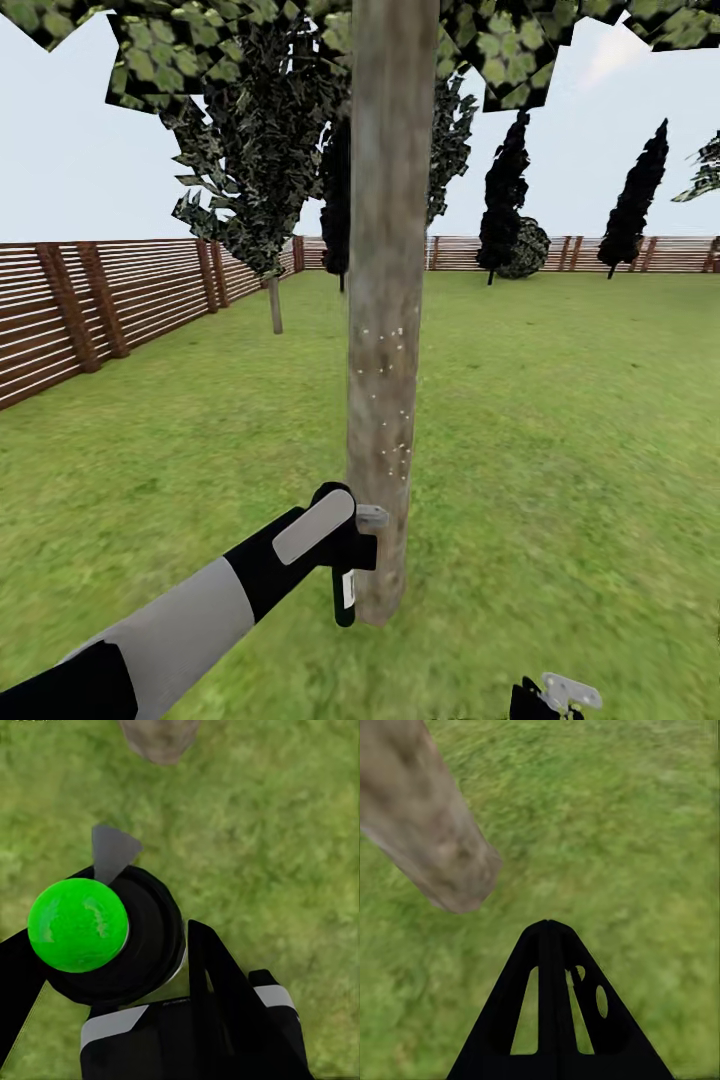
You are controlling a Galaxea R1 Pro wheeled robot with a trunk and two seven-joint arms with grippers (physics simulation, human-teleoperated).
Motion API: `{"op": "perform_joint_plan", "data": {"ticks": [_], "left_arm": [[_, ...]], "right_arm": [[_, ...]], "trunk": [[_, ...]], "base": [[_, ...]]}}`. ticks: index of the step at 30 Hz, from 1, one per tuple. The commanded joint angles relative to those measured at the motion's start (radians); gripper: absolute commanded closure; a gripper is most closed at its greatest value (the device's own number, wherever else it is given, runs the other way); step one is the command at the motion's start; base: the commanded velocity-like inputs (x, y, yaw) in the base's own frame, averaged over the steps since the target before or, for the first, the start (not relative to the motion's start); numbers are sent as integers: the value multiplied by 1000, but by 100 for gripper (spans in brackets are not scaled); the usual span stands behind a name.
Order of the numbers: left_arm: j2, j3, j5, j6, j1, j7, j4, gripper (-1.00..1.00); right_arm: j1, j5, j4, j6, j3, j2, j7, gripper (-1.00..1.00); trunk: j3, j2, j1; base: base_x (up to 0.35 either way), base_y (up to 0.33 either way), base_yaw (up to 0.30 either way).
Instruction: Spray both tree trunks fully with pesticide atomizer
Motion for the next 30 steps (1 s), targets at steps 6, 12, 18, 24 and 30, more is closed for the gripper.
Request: {"op": "perform_joint_plan", "data": {"ticks": [6,12,18,24,30], "left_arm": [[0,-2,8,1,-1,8,-1,100],[0,-3,7,1,-1,8,-1,100],[0,-3,7,1,1,7,-1,100],[0,-6,7,1,5,7,-1,100],[0,-10,7,1,7,7,-1,100]], "right_arm": [[-1,-11,0,-2,-1,0,4,100],[-1,-11,0,-3,-3,0,4,100],[-1,-11,0,-3,-4,0,3,100],[-1,-18,0,-1,-12,-5,9,100],[-2,-23,1,40,-17,-40,151,100]], "trunk": [[-2,-2,0],[-2,-2,0],[-2,-2,0],[-2,-2,0],[-2,-2,0]], "base": [[0,332,-225],[0,332,-246],[-36,332,-247],[-63,332,-238],[-7,332,-188]]}}
